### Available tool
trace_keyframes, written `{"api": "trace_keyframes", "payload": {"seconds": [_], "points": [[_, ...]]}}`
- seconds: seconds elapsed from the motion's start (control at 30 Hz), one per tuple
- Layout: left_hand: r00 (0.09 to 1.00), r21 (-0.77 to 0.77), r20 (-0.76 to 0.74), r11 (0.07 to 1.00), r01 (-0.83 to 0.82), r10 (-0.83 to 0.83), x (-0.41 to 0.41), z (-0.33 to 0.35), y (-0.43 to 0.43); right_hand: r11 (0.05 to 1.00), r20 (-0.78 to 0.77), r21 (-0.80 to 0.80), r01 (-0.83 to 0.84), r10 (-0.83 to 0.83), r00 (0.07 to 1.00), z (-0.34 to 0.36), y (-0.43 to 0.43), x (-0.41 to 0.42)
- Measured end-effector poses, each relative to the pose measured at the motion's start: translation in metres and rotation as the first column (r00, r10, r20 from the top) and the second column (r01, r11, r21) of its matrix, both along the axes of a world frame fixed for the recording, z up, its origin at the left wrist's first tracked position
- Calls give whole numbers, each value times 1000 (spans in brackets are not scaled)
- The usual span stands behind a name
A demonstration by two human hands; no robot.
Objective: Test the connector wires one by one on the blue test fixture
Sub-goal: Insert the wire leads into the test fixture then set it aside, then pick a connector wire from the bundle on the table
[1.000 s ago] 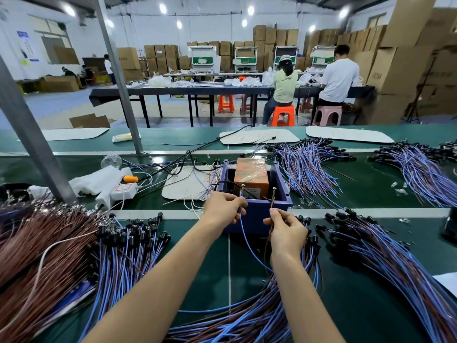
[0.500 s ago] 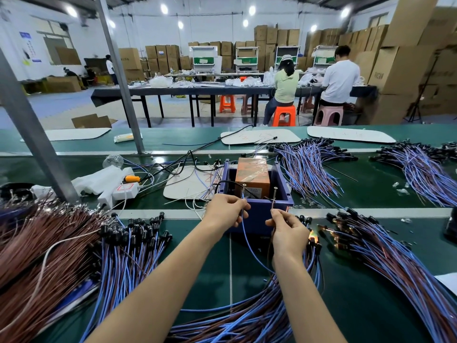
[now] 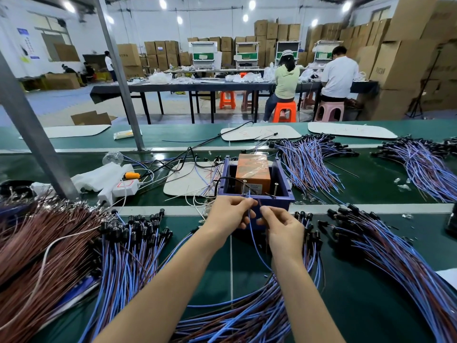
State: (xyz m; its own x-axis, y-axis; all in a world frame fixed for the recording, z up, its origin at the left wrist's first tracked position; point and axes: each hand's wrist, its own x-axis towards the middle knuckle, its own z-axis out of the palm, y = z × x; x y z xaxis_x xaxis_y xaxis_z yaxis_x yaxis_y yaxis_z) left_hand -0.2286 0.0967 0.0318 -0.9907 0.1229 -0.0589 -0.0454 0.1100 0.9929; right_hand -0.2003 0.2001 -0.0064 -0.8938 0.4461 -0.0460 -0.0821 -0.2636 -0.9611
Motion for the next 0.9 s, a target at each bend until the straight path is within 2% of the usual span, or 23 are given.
{"api": "trace_keyframes", "payload": {"seconds": [0.1,0.2,0.27,0.33,0.4,0.5,0.57,0.63,0.7,0.77,0.8,0.87,0.9], "points": [[999,48,1,998,48,-48,13,-2,-3,985,-51,85,-149,154,987,1,0,13],[998,85,-25,994,66,-64,24,-3,-9,945,-35,190,-266,277,960,5,9,26],[997,149,-82,989,16,-4,31,1,-12,854,25,324,-406,422,906,8,16,35],[986,255,-140,966,-54,92,38,9,-20,707,139,481,-518,522,842,6,24,44],[968,370,-190,925,-83,163,50,20,-33,625,188,625,-468,461,867,1,35,50],[936,401,-275,911,-97,220,79,25,-58,575,104,781,-244,266,958,0,56,51],[922,248,-342,964,-98,182,103,14,-74,499,-23,864,-66,170,985,4,69,48],[935,65,-348,997,-47,67,124,-4,-84,417,-132,907,61,143,981,8,73,43],[958,-51,-278,997,50,-62,139,-24,-92,392,-144,918,64,179,973,9,73,36],[941,-286,-282,952,107,-190,145,-41,-101,337,29,934,-121,265,964,4,72,29],[920,-414,-281,899,142,-274,149,-45,-106,251,176,935,-251,288,941,-1,72,27],[836,-711,-281,687,149,-472,150,-48,-119,79,402,899,-431,246,882,-15,74,24],[782,-783,-351,619,56,-515,148,-47,-128,58,444,883,-466,220,868,-20,75,24]]}}
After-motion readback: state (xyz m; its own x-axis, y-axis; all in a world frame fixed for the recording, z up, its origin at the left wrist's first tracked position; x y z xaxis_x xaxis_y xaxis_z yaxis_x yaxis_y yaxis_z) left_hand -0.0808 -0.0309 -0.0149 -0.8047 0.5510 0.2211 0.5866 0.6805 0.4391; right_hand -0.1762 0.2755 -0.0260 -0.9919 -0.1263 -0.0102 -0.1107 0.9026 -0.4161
